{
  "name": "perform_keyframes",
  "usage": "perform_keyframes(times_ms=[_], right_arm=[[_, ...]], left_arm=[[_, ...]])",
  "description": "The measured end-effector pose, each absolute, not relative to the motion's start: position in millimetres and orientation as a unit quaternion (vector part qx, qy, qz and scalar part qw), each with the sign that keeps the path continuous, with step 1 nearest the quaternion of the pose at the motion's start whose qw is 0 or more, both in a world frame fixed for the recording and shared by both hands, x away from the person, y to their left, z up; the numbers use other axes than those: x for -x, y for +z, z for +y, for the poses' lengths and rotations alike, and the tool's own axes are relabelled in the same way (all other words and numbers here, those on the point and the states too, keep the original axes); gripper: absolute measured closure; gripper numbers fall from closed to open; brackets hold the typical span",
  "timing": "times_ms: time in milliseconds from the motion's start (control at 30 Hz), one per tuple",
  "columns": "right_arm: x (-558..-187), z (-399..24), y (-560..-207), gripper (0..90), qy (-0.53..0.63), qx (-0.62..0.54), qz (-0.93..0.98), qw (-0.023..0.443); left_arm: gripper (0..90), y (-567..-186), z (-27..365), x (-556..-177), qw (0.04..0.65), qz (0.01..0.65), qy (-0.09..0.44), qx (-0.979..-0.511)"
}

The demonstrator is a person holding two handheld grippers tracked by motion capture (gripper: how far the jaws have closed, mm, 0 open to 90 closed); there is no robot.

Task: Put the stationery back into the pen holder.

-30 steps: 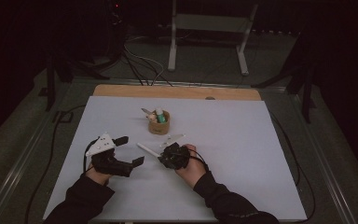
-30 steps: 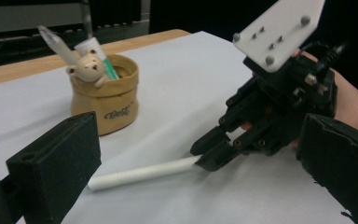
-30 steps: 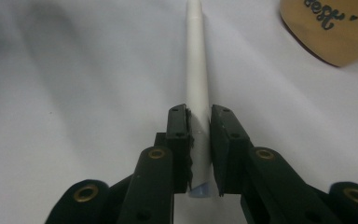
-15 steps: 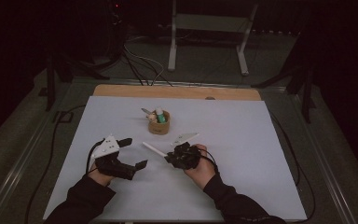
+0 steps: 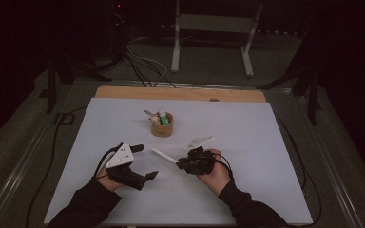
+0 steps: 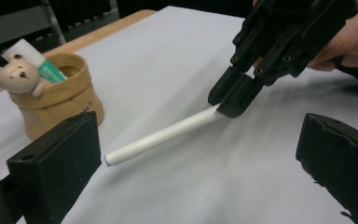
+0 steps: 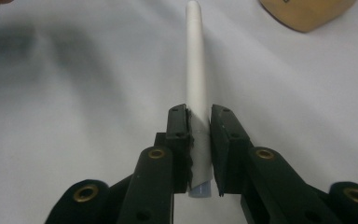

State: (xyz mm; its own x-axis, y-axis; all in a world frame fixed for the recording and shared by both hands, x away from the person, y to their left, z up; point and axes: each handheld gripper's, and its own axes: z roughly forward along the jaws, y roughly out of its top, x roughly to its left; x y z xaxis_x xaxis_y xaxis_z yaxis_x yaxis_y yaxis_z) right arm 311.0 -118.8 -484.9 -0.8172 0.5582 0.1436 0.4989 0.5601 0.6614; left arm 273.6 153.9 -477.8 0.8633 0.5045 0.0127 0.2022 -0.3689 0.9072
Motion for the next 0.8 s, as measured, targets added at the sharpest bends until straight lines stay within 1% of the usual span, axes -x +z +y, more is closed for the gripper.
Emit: perform_keyframes(times_ms=[300,333,433,467,800], right_arm=[[-308,-133,-484,78.3,0.361,-0.308,0.88,0.029],[-307,-137,-484,78.2,0.361,-0.311,0.879,0.026],[-306,-141,-482,78.2,0.362,-0.313,0.878,0.025],[-306,-143,-481,78.2,0.363,-0.314,0.877,0.023],[-305,-149,-474,78.2,0.362,-0.313,0.878,0.017]], left_arm=[[0.6,-475,146,-274,0.5,0.207,0.13,-0.831],[0.6,-474,144,-273,0.493,0.202,0.144,-0.834],[0.6,-474,141,-273,0.487,0.199,0.153,-0.837],[0.6,-474,141,-275,0.48,0.2,0.17,-0.837],[0.6,-475,137,-278,0.445,0.175,0.186,-0.858]])
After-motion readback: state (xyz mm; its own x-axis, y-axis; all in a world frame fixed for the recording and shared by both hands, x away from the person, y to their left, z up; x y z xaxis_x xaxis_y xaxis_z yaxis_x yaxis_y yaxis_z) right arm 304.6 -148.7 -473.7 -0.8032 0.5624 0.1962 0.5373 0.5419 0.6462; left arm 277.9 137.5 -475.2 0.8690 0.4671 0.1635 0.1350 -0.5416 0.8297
